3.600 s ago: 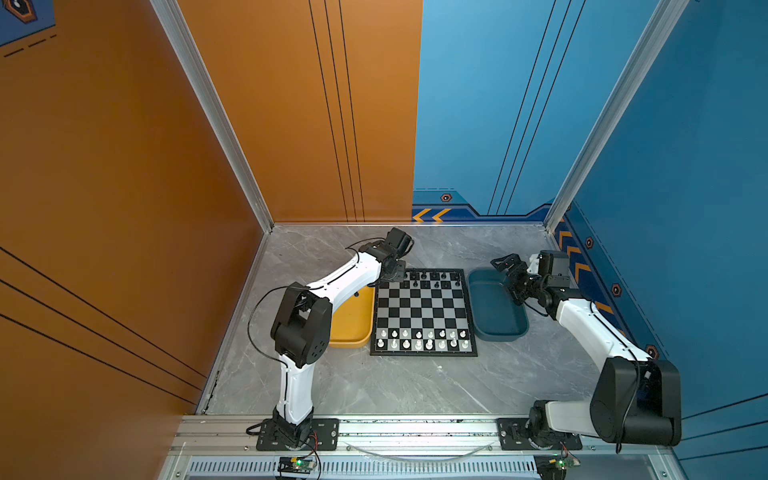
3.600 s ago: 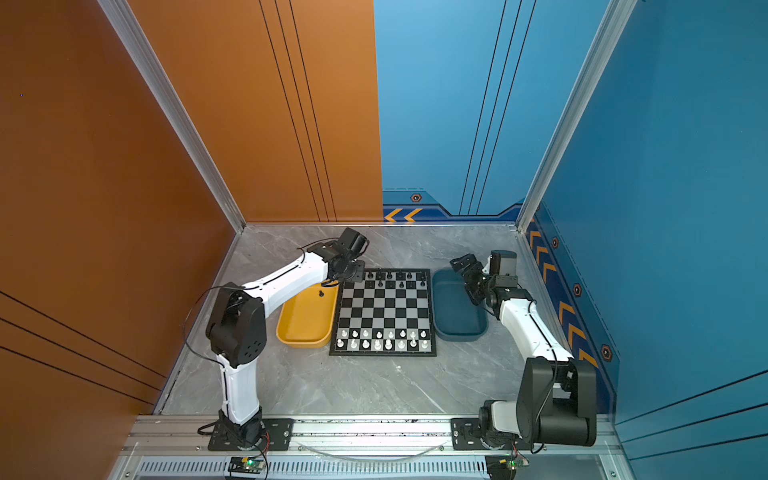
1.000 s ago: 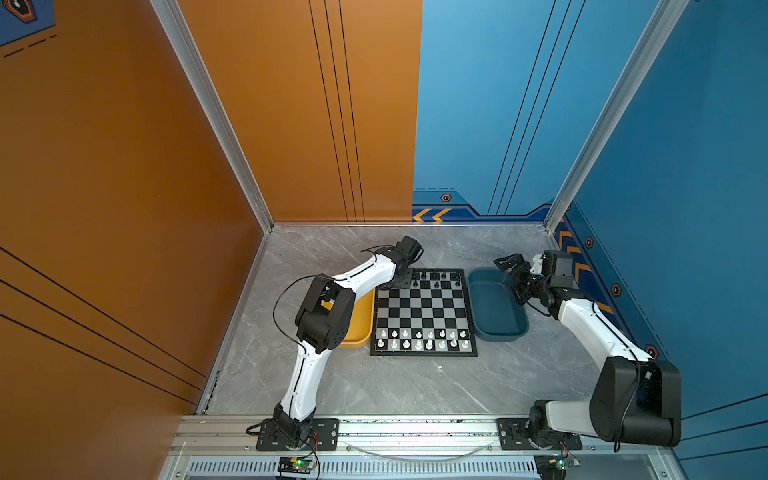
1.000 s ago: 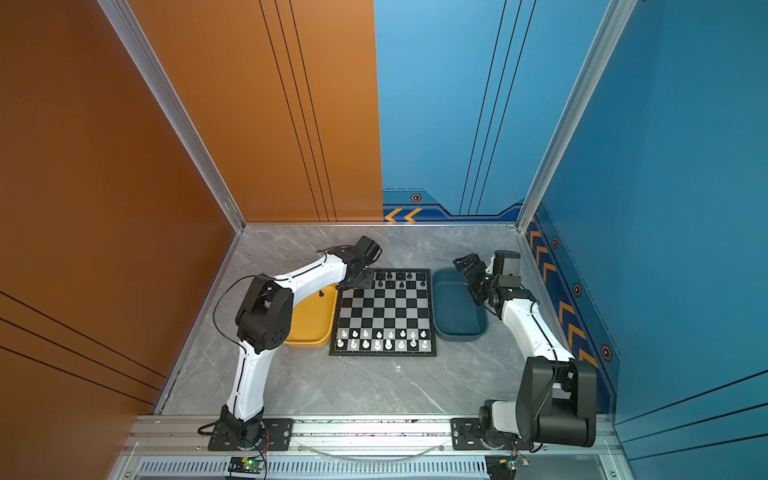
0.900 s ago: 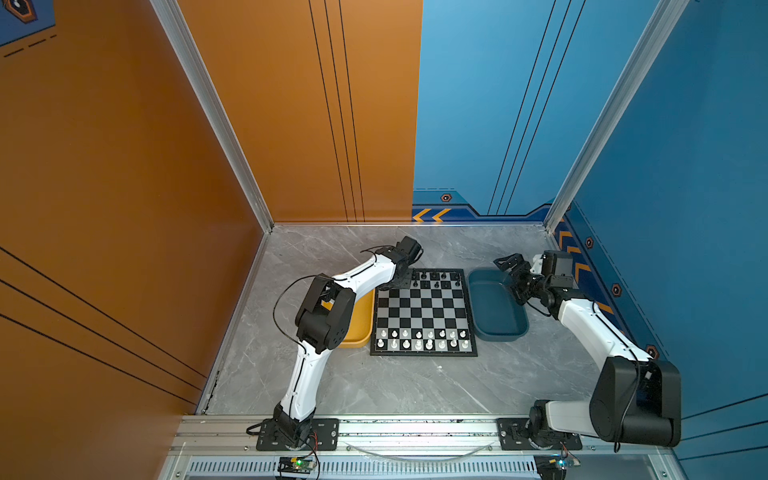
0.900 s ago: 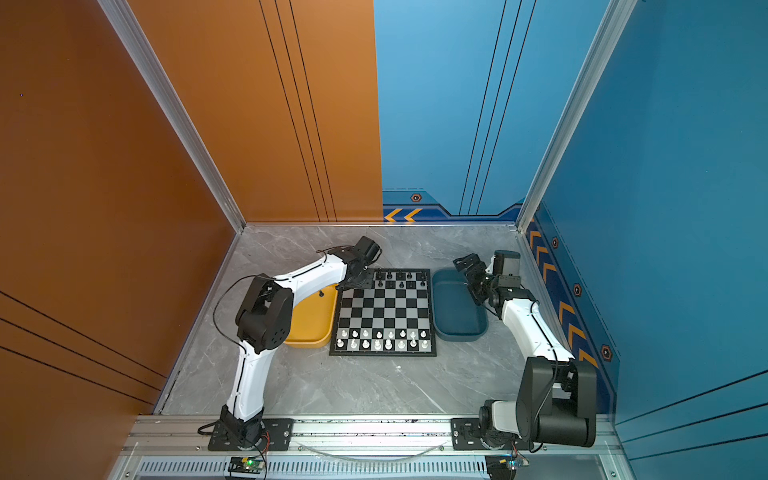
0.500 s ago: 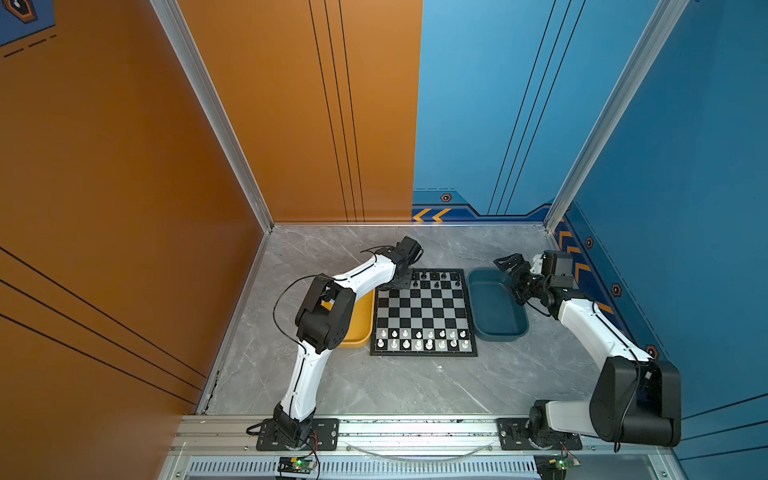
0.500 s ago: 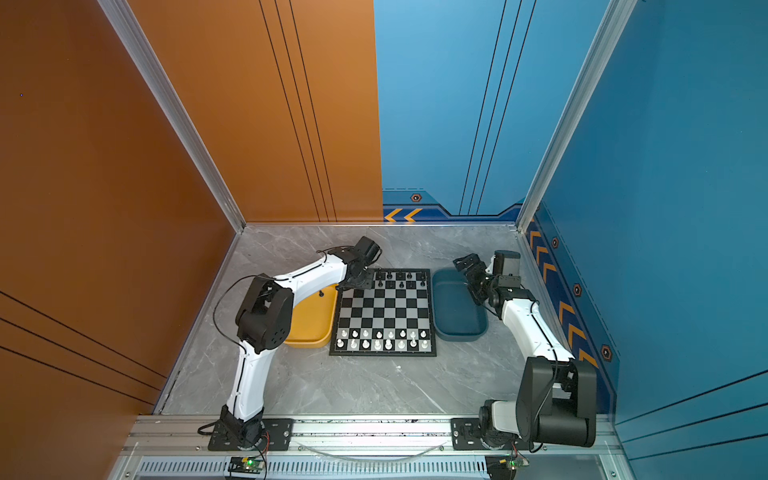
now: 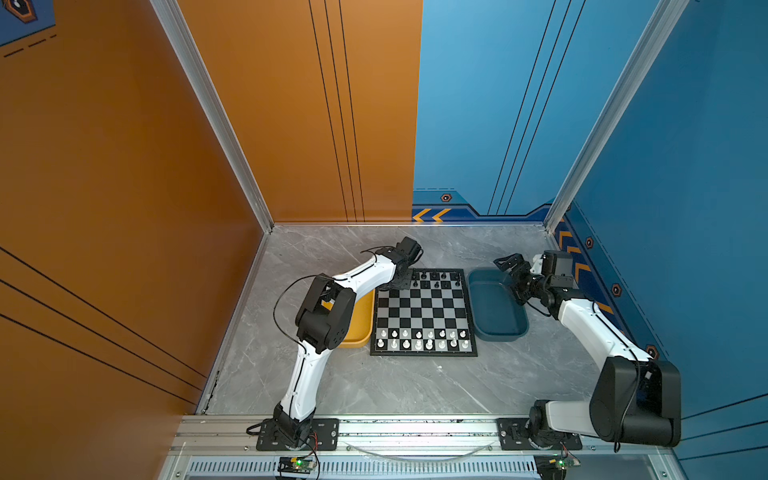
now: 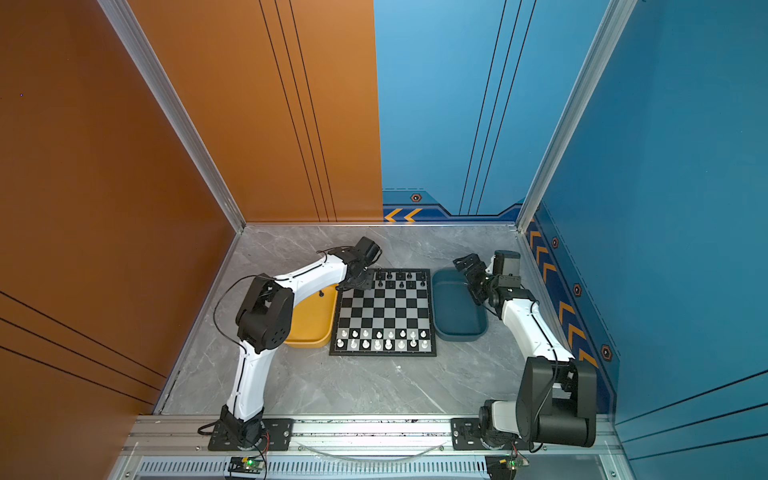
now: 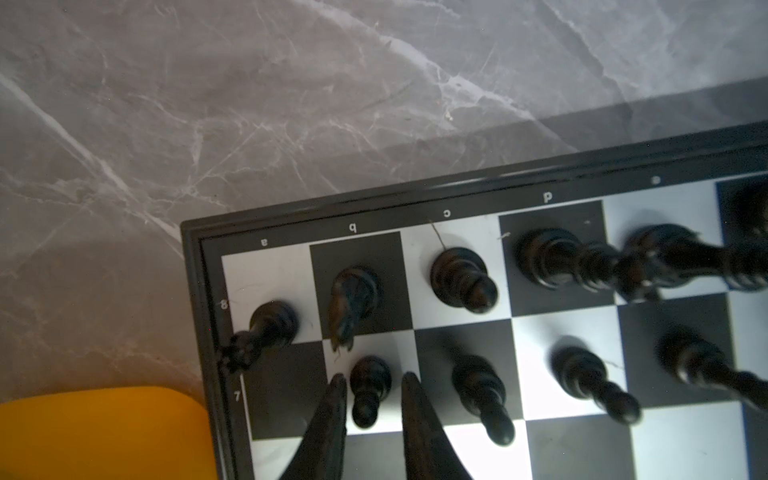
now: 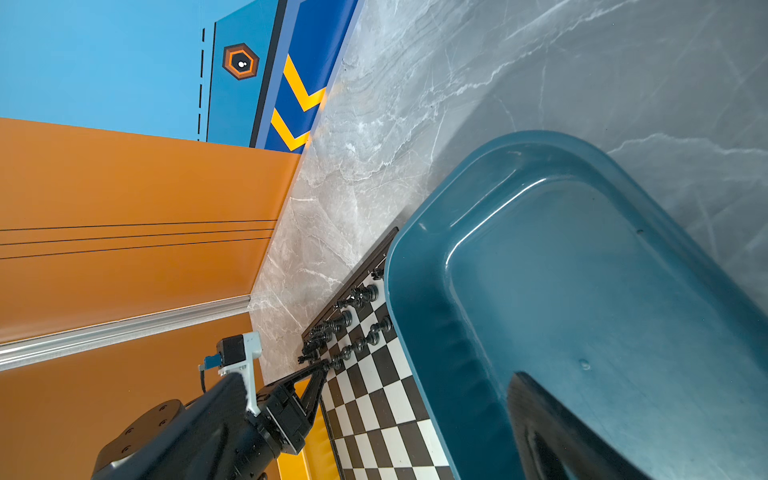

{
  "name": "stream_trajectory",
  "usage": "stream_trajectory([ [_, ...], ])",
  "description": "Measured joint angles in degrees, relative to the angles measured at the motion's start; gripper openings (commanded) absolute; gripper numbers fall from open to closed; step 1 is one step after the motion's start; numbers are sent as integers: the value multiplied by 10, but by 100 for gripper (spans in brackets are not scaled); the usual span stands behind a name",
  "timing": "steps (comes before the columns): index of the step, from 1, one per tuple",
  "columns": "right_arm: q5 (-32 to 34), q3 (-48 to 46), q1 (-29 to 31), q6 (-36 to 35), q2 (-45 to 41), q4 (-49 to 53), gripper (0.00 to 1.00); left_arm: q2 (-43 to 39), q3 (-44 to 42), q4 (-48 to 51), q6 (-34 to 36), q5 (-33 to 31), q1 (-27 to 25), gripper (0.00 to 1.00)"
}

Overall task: Set up the chess pieces on the board
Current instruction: 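Open the left gripper and raise it off the placed pawn, then move the empty left gripper back over the yellow tray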

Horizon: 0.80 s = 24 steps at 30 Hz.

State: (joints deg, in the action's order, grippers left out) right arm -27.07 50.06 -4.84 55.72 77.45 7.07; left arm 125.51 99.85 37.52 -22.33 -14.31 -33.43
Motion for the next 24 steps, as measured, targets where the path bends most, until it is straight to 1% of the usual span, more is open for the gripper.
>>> stream_trajectory([
  [6,0,0,0,0,0,0,100,-5,-12,0,0,0,0,28],
  [12,0,0,0,0,0,0,100,-36,-37,1,0,0,-6,32],
  [14,0,0,0,0,0,0,100,-54,-43,2,0,0,-7,33],
  [21,0,0,0,0,0,0,100,-146,-73,0,1,-12,-7,45],
  [24,-2,0,0,0,0,0,100,-193,-98,0,2,-25,-2,47],
])
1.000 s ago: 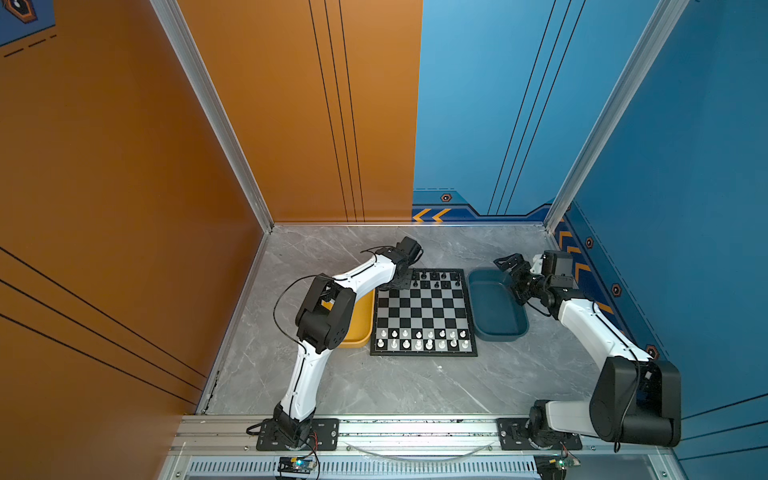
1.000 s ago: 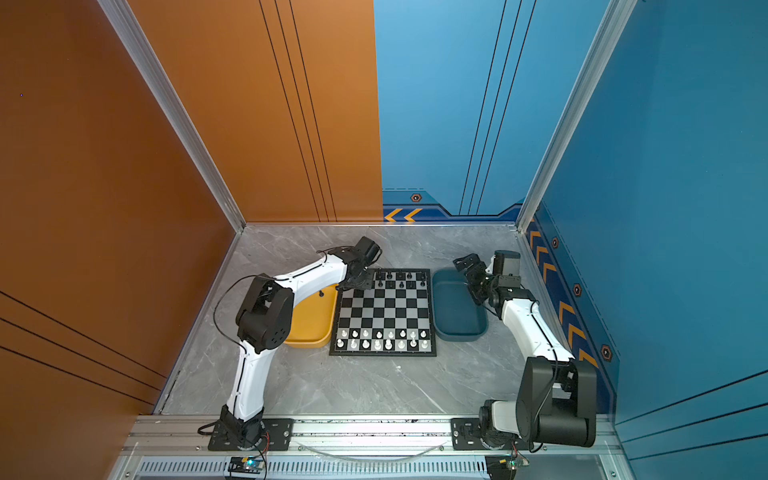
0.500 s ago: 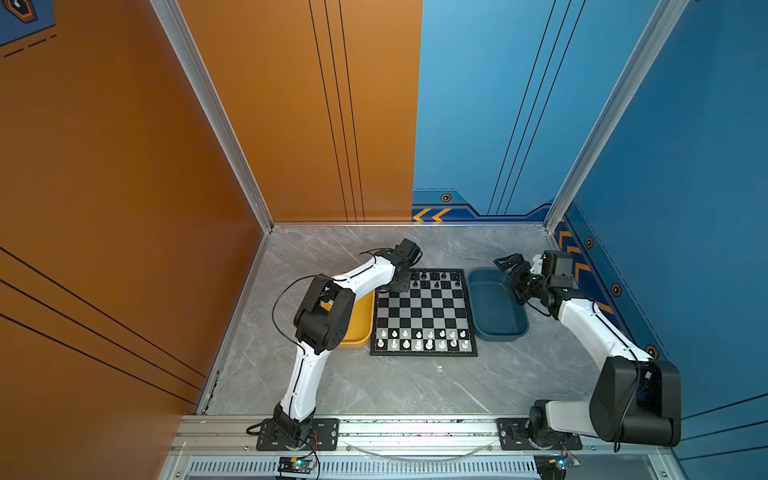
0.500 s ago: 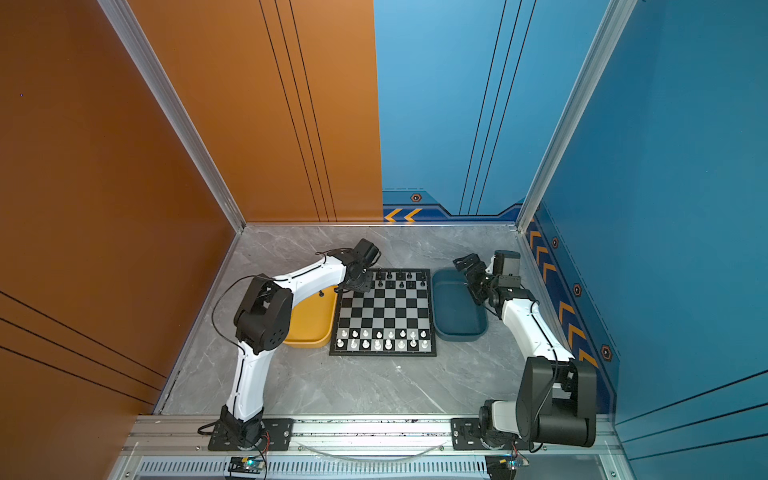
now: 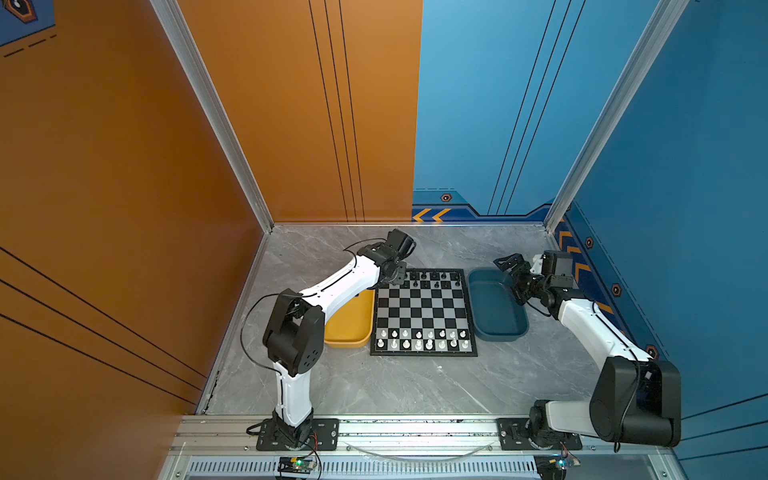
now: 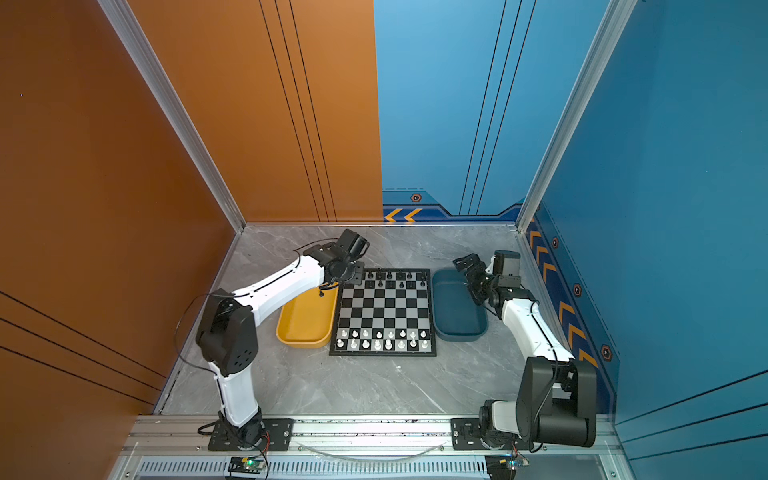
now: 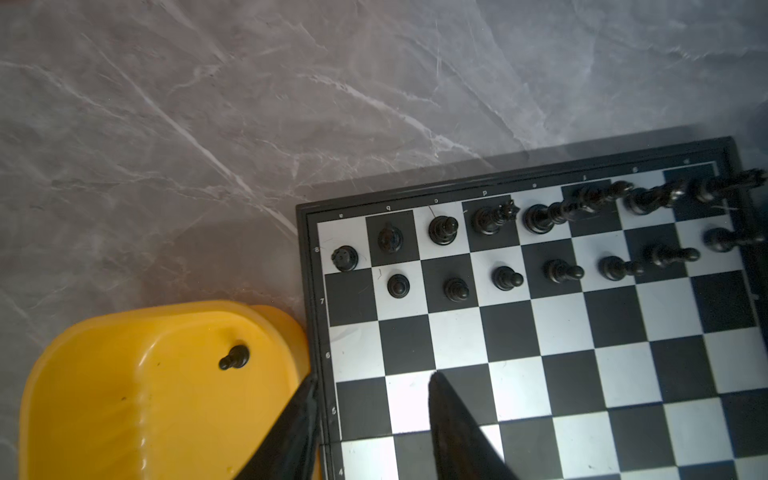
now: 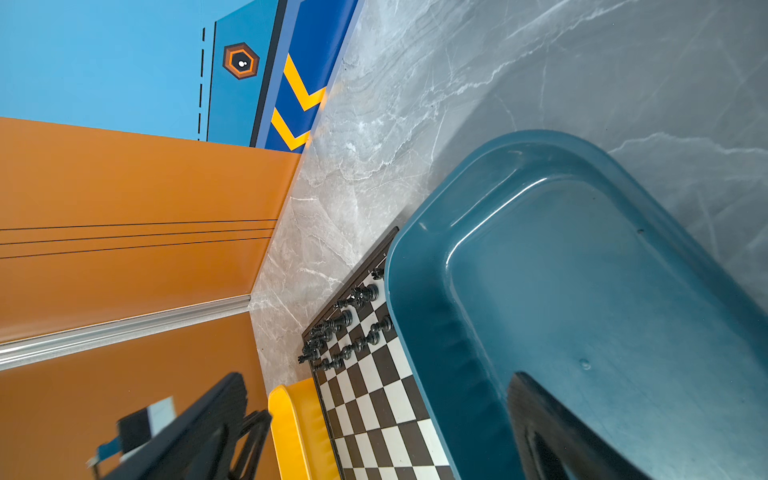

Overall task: Set up the chess pieces on the board
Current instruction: 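Move the empty left gripper back over the yellow tray, then lower the left gripper into the yellow tray and close on the last black pawn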

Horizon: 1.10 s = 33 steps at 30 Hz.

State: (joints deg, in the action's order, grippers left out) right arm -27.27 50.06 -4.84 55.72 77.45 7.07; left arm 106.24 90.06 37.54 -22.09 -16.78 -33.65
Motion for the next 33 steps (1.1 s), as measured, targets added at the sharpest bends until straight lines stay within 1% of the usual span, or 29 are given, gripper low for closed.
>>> stream_trajectory([
  [2,0,0,0,0,0,0,100,-26,-19,0,0,-8,7,46],
  [6,0,0,0,0,0,0,100,-60,-67,-2,-5,-15,51,44],
  [10,0,-1,0,0,-1,0,100,-61,-116,-4,-15,-17,96,44],
  [13,0,-1,0,0,-2,0,100,-56,-137,-5,-20,-17,113,43],
  [27,0,-1,0,0,-4,0,100,18,-139,-24,-28,5,121,45],
  [30,0,-1,0,0,-4,0,100,26,-139,-28,-29,7,124,40],
  [33,0,-1,0,0,-4,0,100,31,-136,-32,-30,10,127,37],
])
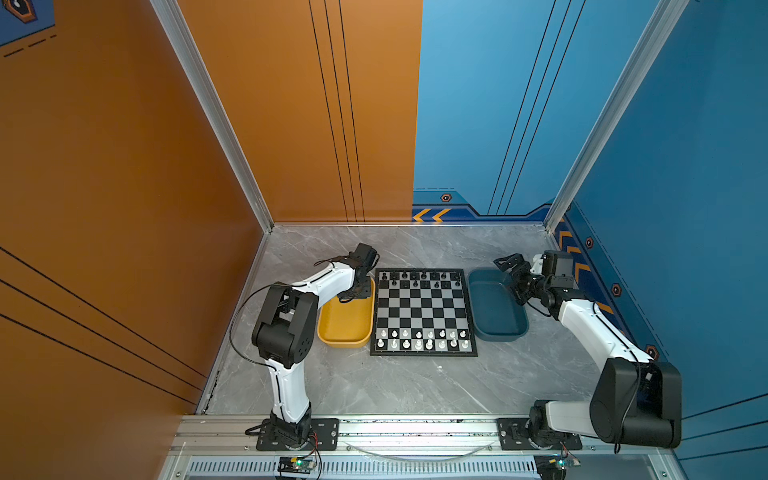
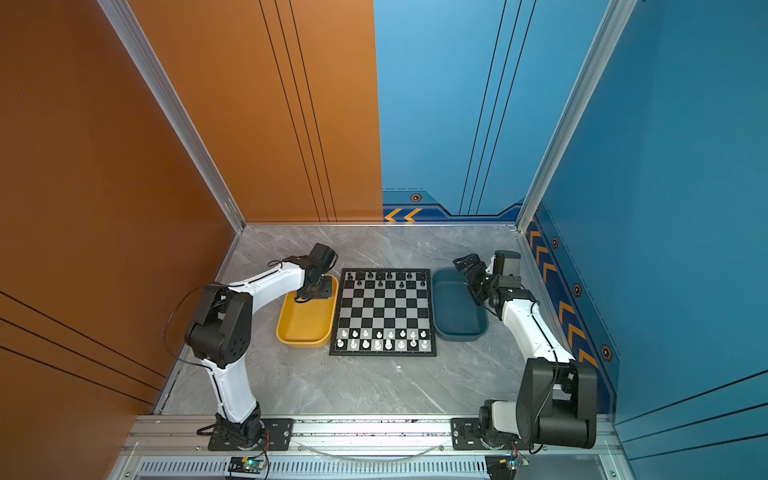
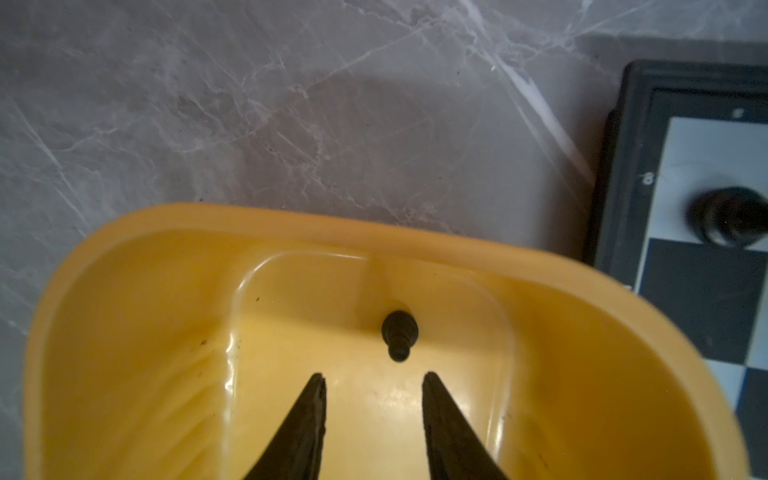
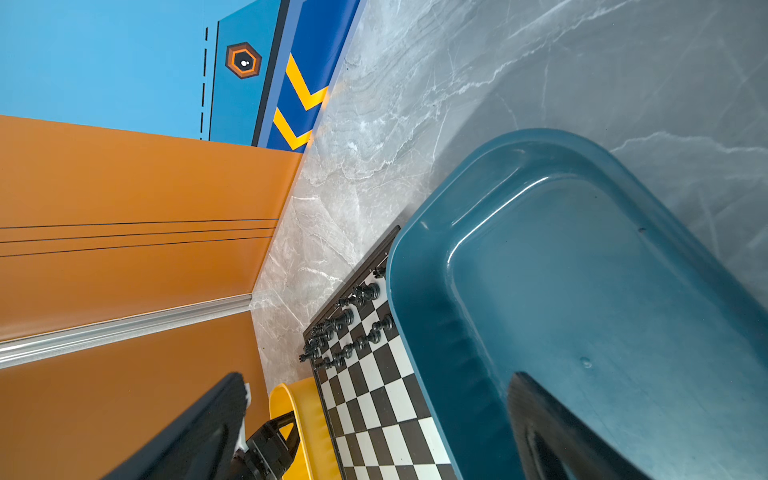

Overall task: Set up the chess pieces on the board
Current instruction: 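Lower the left gripper into the yellow tray and close on the last black pawn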

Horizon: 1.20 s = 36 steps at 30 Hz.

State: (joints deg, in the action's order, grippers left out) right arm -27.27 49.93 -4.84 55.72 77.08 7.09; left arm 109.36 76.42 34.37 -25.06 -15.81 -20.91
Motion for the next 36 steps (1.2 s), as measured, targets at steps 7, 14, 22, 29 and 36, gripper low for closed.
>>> stream_trajectory([
  [7,0,0,0,0,0,0,100,20,10,-3,0,5,8,33],
  [14,0,0,0,0,0,0,100,34,25,-3,0,12,10,29],
  [22,0,0,0,0,-1,0,100,36,37,-5,0,19,10,26],
  [29,0,0,0,0,-1,0,100,38,37,-5,0,22,11,26],
  [36,0,0,0,0,-1,0,100,38,37,-5,0,25,12,21],
])
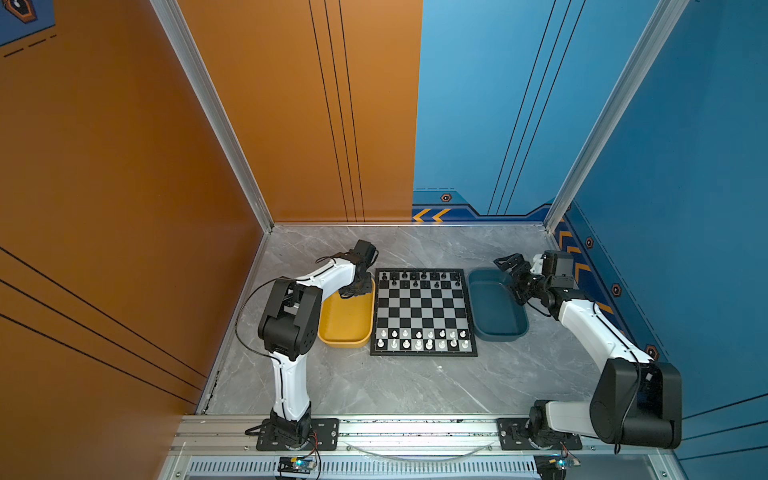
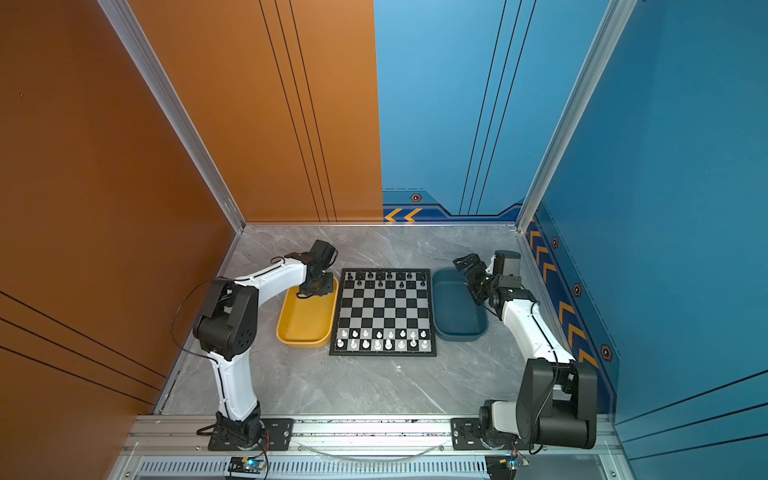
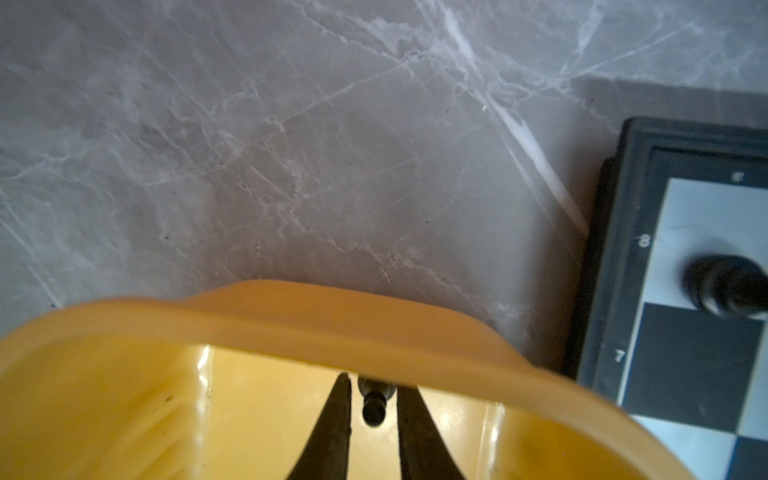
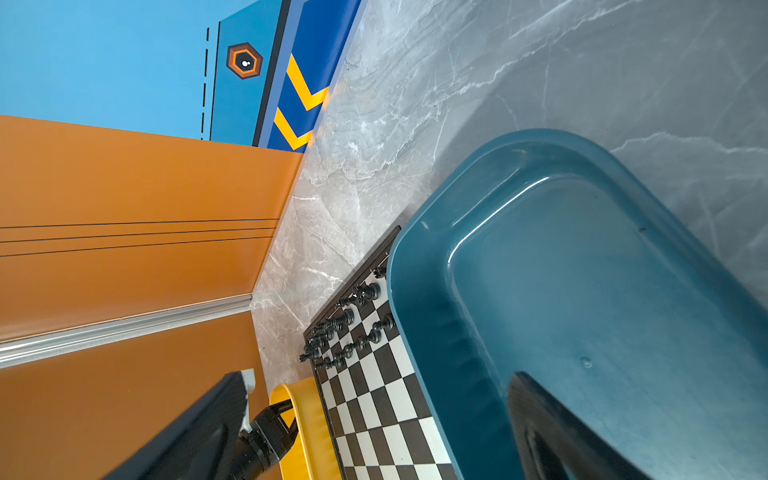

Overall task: Set up the chess pieces on the board
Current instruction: 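Lower the left gripper into the yellow tray and close on the last black pawn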

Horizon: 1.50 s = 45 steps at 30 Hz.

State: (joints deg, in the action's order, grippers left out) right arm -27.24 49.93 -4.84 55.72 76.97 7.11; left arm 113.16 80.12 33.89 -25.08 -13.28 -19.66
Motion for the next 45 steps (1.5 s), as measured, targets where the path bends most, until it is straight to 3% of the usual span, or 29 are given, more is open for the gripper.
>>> stream_trajectory([
  [35,0,0,0,0,0,0,100,4,-1,0,0,14,2,14],
  [42,0,0,0,0,0,0,100,8,-1,-1,0,16,2,1],
  [45,0,0,0,0,0,0,100,8,-1,-1,0,16,2,0],
])
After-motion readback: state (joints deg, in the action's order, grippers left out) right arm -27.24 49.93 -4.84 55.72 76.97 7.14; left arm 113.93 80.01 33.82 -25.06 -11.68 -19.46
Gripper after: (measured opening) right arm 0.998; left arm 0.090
